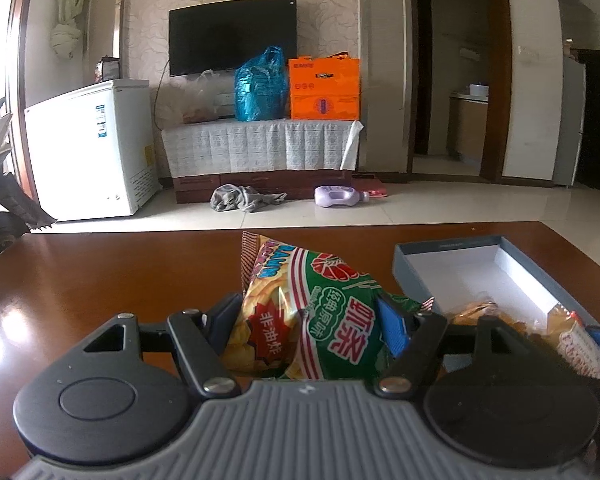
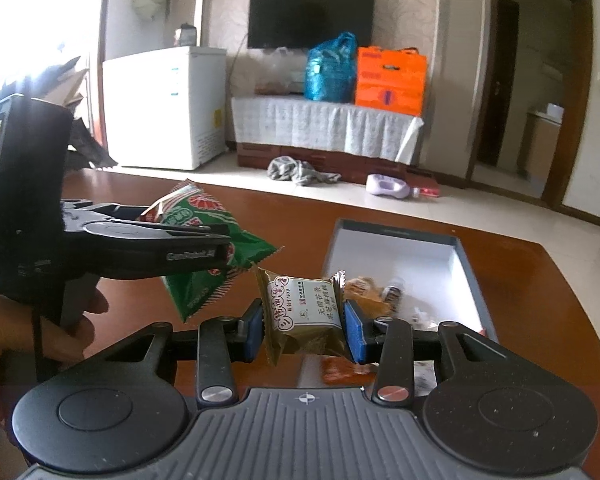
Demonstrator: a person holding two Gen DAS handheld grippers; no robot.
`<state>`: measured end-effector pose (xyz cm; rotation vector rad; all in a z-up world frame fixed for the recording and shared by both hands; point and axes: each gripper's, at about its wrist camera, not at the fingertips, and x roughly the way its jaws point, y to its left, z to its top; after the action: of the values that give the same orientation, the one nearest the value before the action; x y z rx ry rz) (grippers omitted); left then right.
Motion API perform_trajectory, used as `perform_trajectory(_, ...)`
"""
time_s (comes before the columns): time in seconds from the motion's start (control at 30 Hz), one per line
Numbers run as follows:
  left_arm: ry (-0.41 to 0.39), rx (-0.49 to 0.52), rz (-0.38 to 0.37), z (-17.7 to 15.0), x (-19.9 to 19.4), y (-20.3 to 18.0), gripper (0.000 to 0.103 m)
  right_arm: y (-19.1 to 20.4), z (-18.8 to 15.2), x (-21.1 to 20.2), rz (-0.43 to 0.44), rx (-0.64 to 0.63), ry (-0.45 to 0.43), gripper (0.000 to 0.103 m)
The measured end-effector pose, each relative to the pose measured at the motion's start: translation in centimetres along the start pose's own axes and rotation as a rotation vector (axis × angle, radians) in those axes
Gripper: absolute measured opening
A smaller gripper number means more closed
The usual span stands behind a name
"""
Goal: Organize snacks
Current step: 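Lower the chip bag and pastry packet over the box and open the left tool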
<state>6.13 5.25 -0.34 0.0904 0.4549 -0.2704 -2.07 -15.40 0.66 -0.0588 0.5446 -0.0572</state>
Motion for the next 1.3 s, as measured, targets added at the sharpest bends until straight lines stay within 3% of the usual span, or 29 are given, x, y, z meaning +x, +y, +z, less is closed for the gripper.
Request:
perform_trajectory(0.4, -0.013, 0.029, -0.075, -0.1, 1.2, 0.2, 0.071, -2.5, -0.6, 0.7, -0.051, 0.031, 0.01, 0.042)
perform_trajectory(0.97, -0.03, 0.057, -0.151, 0.6, 4.9, -3.8, 0.071, -6.2, -1.0, 3.3, -0.13, 0.114, 0.04, 0.042)
perform_trajectory(1.3, -0.033, 0.06, -0.198, 1.0, 6.0, -5.6, 0.071, -6.1, -1.0, 3.8, -0.14, 0.112, 0.046, 0.042)
